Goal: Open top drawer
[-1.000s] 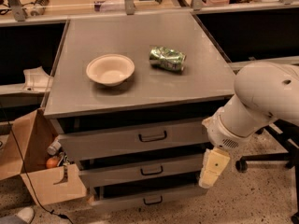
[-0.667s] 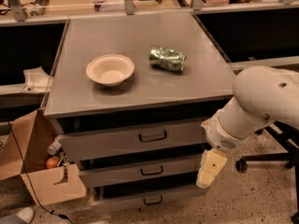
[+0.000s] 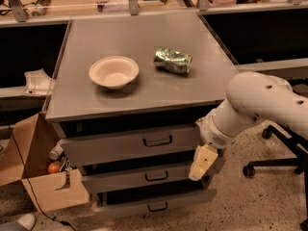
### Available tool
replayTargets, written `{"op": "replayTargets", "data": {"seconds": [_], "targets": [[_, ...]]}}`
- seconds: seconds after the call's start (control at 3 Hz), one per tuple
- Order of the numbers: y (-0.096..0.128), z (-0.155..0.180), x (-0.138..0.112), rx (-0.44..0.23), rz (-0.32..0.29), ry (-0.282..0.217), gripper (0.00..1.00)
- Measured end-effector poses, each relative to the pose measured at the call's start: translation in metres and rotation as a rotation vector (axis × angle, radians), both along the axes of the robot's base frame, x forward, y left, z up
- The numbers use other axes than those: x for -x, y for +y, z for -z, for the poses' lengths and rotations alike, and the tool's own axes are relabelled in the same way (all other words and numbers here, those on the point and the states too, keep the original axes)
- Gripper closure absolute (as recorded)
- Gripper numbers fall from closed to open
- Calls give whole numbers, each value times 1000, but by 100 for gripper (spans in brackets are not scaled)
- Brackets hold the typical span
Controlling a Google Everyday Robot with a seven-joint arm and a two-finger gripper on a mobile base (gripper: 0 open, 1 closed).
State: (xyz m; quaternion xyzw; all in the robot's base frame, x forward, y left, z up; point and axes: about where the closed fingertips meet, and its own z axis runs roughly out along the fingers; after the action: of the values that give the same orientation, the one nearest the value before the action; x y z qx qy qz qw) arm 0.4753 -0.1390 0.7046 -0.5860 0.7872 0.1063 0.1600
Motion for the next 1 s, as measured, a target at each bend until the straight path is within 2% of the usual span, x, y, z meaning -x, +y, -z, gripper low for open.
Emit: {"op": "replayTargets", "data": {"seconds": [0.33,1.0], "targets": [[9,-6,-18,-12,-30,-42,0],[9,-2,-23,-8,-49,-48,0]]}}
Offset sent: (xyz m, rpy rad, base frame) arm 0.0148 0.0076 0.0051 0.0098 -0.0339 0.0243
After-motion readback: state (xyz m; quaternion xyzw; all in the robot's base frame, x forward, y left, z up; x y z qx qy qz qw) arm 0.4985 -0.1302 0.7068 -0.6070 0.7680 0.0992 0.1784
